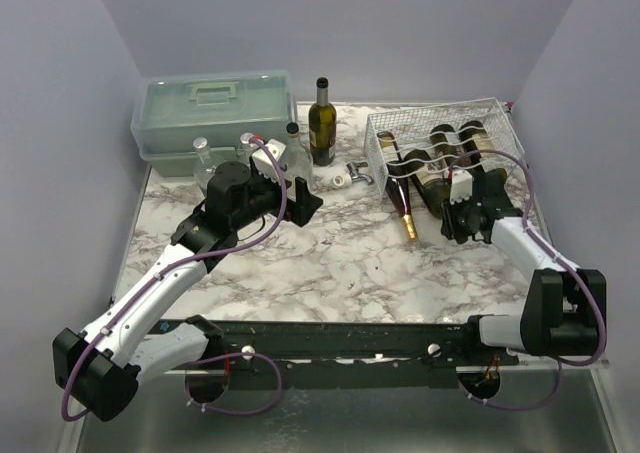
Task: Take the wine bottle off the wine rack
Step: Pick up the wine bottle from the wine rack.
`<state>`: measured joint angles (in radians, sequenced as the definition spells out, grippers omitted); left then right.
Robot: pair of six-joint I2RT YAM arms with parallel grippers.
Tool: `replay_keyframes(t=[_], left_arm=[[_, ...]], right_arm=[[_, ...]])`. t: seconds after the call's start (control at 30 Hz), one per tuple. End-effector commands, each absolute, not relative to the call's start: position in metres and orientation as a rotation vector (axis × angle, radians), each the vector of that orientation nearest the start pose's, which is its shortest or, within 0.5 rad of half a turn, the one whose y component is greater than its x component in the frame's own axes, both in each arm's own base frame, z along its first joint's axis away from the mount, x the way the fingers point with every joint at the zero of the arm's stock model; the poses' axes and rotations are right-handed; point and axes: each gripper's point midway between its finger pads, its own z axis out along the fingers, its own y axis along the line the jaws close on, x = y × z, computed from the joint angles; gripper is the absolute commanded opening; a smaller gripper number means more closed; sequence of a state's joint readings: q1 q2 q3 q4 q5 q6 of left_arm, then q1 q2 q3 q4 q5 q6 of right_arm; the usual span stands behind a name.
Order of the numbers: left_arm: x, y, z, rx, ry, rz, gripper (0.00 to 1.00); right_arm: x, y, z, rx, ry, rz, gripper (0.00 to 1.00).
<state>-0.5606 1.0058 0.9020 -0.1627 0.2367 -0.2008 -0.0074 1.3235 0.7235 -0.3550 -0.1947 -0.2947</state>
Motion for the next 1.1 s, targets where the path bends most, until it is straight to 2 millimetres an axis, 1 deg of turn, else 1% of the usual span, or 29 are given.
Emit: replay_keyframes(t=[0.0,0.23,0.57,0.9,1.07], left_arm=[[0.273,-0.226,0.269,0.503,1.811,-0.723,0.99],[0.273,-0.226,0.269,0.501,1.812,-0.720,0.99],[0.274,-0.226,0.267,0.502,1.817,-0.717,0.99],[0.274,-0.225,0.267,0.504,1.815,-0.712,0.99],[0.274,-0.224,0.269,0.503,1.809,-0.709,0.99]], right_arm=[[0.312,0.019,0.079,-0.502,2.349,0.079,0.00],[0.294,0.011,0.078,-0.531,2.363,0.026,0.00],[0.272,-0.001,0.079,-0.558,2.389,-0.043,0.00],[0.257,-0.013,0.096,-0.602,2.386,-0.124,0.00],[0.251,-0.019,0.109,-0.633,2.383,-0.176,0.00]])
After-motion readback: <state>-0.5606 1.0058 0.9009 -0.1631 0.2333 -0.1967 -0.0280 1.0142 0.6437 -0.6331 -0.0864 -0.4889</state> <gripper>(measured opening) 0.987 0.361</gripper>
